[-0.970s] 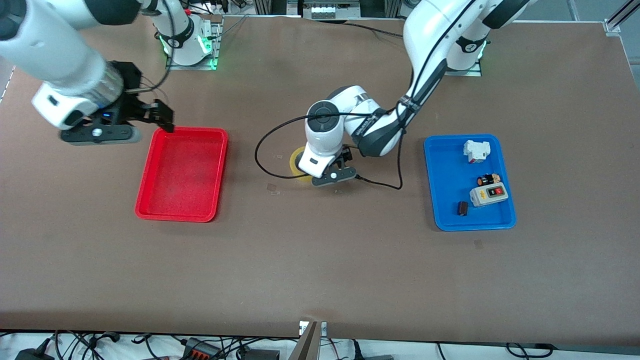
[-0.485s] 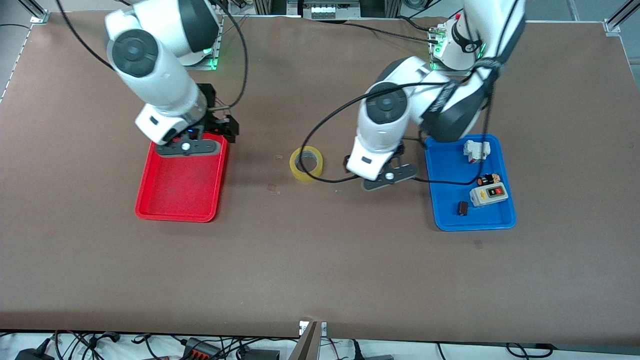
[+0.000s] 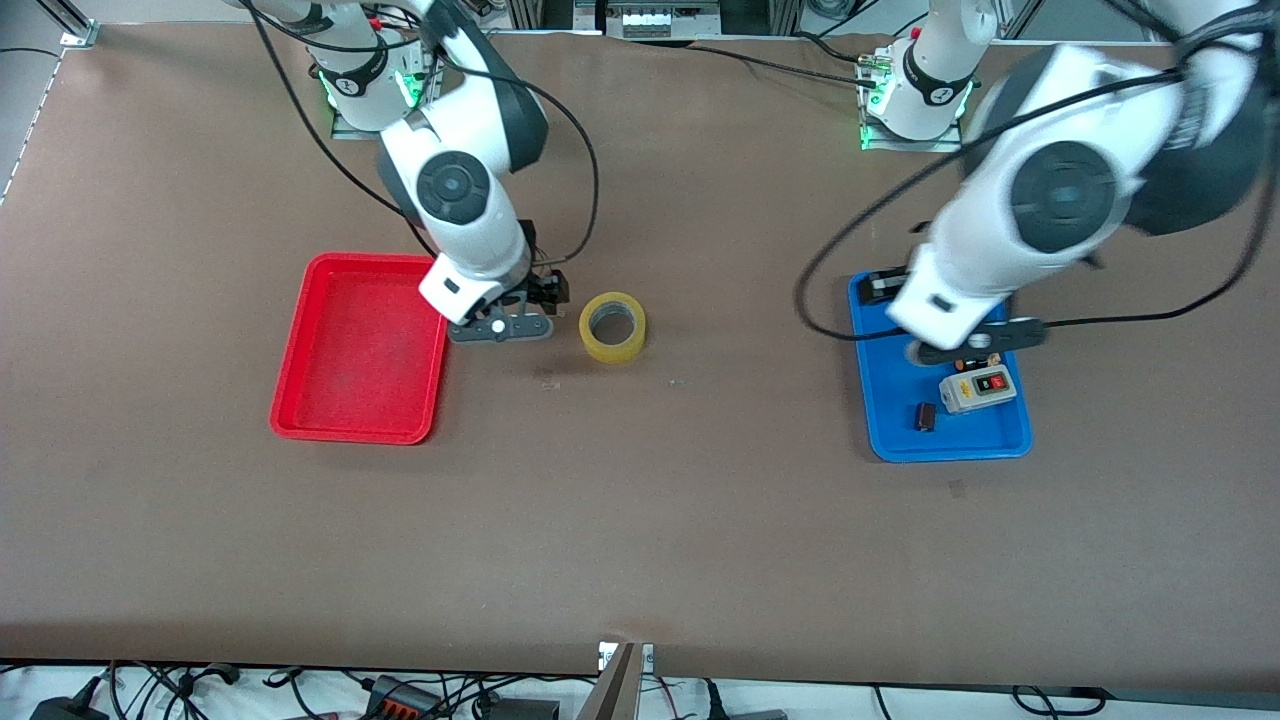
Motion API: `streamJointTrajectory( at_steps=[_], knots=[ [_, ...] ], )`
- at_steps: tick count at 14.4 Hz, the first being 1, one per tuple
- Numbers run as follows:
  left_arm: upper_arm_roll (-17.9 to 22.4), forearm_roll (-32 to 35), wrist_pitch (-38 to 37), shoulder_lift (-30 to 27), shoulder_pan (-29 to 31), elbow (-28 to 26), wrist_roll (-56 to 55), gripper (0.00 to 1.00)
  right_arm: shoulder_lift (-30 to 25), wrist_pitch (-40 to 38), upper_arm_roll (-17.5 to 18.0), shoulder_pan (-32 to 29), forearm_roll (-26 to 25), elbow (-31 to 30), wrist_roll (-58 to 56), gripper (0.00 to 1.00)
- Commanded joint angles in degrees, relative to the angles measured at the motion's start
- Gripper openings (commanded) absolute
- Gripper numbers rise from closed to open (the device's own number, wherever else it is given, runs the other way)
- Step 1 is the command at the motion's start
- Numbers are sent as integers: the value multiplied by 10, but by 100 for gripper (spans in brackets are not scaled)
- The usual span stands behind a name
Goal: Place and move tape with both arms
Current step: 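Grasp the tape with the right gripper while the left gripper withdraws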
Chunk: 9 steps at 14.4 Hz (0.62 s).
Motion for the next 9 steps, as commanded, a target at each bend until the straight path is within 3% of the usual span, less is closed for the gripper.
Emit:
streamJointTrajectory(
  at_steps=[1,7,9],
  knots=[
    [-9,-9,-13,-21,61,-13,66,100,40,53,-6,29,5,3,34,98],
    [-1,-10,-16,-22,115,20,85,100,107,133,-6,63,5,3,70,98],
    [39,-13,-12,-39,100,17,126,100,118,148,-6,63,5,3,70,98]
  ],
)
